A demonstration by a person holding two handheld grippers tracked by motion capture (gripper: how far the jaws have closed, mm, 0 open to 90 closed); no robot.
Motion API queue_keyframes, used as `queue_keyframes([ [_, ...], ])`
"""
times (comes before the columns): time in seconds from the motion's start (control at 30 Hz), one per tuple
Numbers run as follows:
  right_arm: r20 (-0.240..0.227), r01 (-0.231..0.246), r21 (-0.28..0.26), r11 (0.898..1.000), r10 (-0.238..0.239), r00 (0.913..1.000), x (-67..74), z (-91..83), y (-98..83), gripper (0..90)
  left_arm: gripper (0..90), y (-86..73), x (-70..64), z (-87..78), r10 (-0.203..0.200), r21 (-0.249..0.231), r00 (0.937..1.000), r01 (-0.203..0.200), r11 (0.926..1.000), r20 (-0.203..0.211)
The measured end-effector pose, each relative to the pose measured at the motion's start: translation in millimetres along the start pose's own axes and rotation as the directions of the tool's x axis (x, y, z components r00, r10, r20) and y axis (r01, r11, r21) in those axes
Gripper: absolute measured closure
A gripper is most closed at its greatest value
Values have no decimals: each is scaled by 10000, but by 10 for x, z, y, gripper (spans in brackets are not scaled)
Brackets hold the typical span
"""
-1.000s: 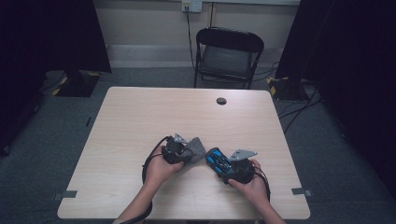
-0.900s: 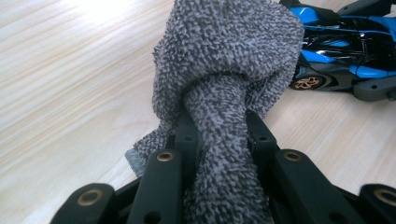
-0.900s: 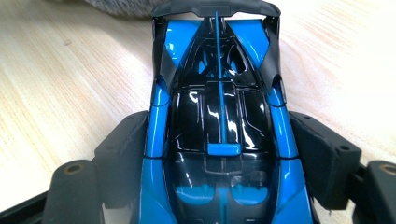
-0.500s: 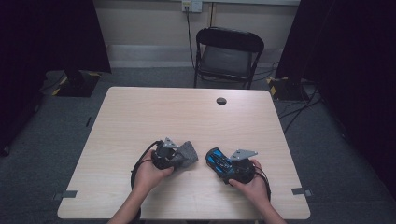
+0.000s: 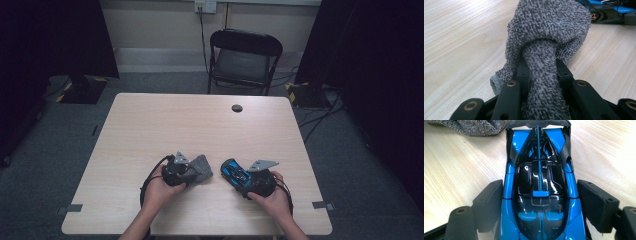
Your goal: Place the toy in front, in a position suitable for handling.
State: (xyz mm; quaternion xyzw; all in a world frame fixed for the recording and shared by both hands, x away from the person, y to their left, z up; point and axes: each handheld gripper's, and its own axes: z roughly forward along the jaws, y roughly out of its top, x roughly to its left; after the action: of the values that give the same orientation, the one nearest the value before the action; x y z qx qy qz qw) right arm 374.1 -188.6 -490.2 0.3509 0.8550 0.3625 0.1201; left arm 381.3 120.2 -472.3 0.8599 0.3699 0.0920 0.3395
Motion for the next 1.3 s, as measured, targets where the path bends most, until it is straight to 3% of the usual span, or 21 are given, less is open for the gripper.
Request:
queue_keyframes([
  [0.43, 123, -64, -84, 9999, 66, 9999, 19, 54, -5, 233, 661, -25, 7, 31, -46, -284, 9999, 50, 9996, 150],
  [0.53, 182, 51, -75, 10000, -49, 9998, 25, 59, -6, 231, 587, -41, 9, 61, 158, -665, 9998, -147, 9977, 154],
  [0.6, 201, 32, -94, 10000, -30, 9998, 27, 60, -8, 231, 478, -59, 11, 89, 417, -949, 9988, -391, 9947, 254],
  [0.67, 220, 53, -75, 10000, -52, 9997, 32, 62, -5, 229, 441, -55, 7, 89, 717, -866, 9970, -690, 9939, 286],
  [0.7, 259, 73, -93, 9999, -71, 9996, 36, 64, -7, 233, 396, -46, 6, 90, 640, -895, 9969, -597, 9942, 464],
  [0.87, 322, 148, 0, 9999, -147, 9994, 42, 65, 5, 238, 319, -33, 34, 66, 713, -1180, 9957, -639, 9910, 596],
  [1.0, 350, 88, 69, 9999, -90, 9993, 47, 66, 14, 239, 308, -37, 42, 50, 909, -1121, 9946, -849, 9901, 496],
  [1.2, 433, 16, 62, 10000, -19, 9991, 60, 73, 22, 241, 292, -56, 35, 70, 922, -1049, 9939, -854, 9908, 610],
  [1.3, 435, -73, -12, 10000, 74, 9990, 60, 75, 20, 243, 336, -68, 45, 78, 1011, -977, 9931, -951, 9907, 588],
])
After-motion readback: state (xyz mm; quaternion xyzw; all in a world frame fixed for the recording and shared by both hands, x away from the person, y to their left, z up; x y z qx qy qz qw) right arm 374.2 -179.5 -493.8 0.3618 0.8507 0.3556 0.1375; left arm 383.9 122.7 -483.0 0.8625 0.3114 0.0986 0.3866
